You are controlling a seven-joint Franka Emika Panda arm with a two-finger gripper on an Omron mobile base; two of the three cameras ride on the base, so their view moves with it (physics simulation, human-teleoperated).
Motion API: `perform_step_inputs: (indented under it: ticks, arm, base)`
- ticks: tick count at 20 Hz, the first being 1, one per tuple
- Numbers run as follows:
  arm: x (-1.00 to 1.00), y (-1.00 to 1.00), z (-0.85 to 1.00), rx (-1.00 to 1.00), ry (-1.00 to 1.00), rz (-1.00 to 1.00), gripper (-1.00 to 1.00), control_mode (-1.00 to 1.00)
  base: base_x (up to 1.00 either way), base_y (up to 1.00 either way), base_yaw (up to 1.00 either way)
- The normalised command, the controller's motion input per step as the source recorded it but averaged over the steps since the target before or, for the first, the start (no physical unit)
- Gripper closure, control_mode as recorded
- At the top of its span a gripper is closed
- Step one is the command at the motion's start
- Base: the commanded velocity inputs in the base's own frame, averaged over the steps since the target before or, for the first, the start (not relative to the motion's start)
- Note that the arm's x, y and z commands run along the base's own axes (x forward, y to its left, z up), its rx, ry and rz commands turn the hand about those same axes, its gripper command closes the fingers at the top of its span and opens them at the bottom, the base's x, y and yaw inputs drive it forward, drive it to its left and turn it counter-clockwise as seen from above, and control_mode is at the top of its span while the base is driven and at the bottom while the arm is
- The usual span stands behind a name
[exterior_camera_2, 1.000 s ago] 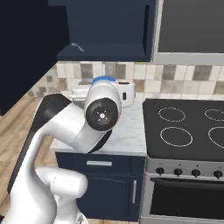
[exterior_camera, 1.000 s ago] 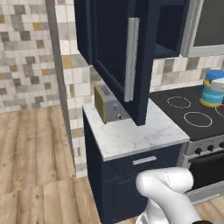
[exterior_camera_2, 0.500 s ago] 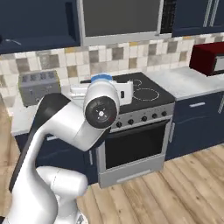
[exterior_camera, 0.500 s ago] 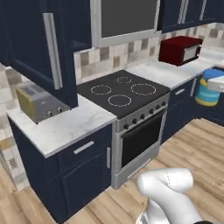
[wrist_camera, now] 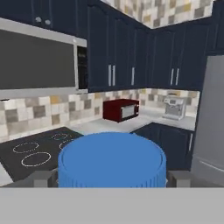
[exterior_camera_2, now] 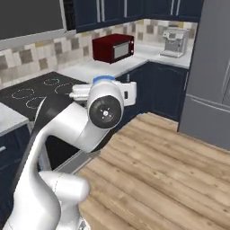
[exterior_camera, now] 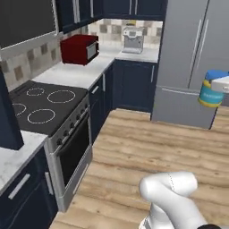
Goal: The dining table condiment station is running low on mayonnaise. Refill the condiment station by opening the cabinet and taking the mayonnaise from the cabinet and placing it on the dining table.
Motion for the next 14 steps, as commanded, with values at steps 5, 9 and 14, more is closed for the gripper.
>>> perform_step_inputs:
  ticks: [5,9,14]
  arm:
    - [0.0,0.0,0.0,0.0,0.0,0.0,1.0,1.0]
    - [0.0,0.0,0.0,0.0,0.0,0.0,1.0,1.0]
    - [0.0,0.0,0.0,0.0,0.0,0.0,1.0,1.0]
  base:
    - [-0.41,0.04,-0.91]
    - [-0.33,0.04,-0.91]
    - [-0.04,-0.14,-0.82]
